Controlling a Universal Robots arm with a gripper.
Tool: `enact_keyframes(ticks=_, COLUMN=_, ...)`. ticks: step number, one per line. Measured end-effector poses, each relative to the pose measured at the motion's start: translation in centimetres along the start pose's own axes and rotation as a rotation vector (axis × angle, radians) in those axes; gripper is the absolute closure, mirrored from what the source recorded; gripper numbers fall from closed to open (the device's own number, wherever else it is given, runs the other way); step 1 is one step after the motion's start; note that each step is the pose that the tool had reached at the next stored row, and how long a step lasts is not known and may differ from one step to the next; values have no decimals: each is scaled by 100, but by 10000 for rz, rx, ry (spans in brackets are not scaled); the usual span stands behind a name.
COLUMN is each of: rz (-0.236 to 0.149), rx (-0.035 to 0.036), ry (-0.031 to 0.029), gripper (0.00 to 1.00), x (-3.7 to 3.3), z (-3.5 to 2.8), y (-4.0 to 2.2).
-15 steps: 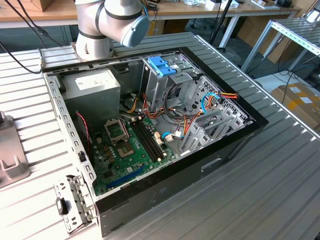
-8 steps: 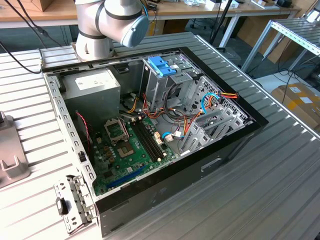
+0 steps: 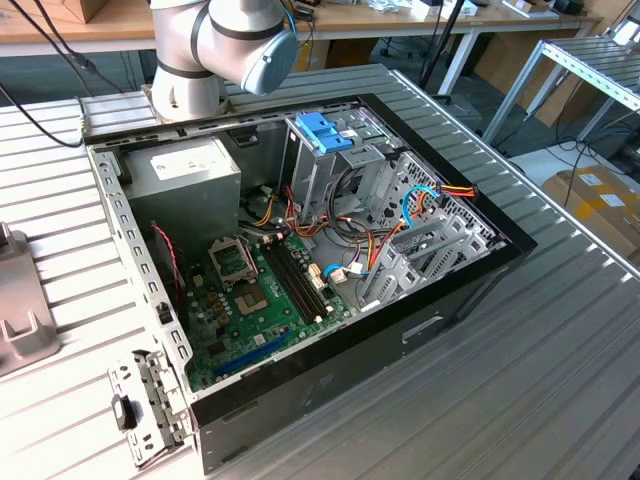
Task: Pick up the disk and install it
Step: 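Pick up the disk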
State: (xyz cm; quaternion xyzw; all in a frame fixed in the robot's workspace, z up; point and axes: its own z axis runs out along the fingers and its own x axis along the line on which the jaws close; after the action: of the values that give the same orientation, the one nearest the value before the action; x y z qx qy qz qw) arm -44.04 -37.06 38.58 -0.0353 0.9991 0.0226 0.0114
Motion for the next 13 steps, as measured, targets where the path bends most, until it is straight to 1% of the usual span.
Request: enact_keyframes(ticks=13, rz=-380, rx=-9, ry=17, gripper=89, x=0, z=0, y=0)
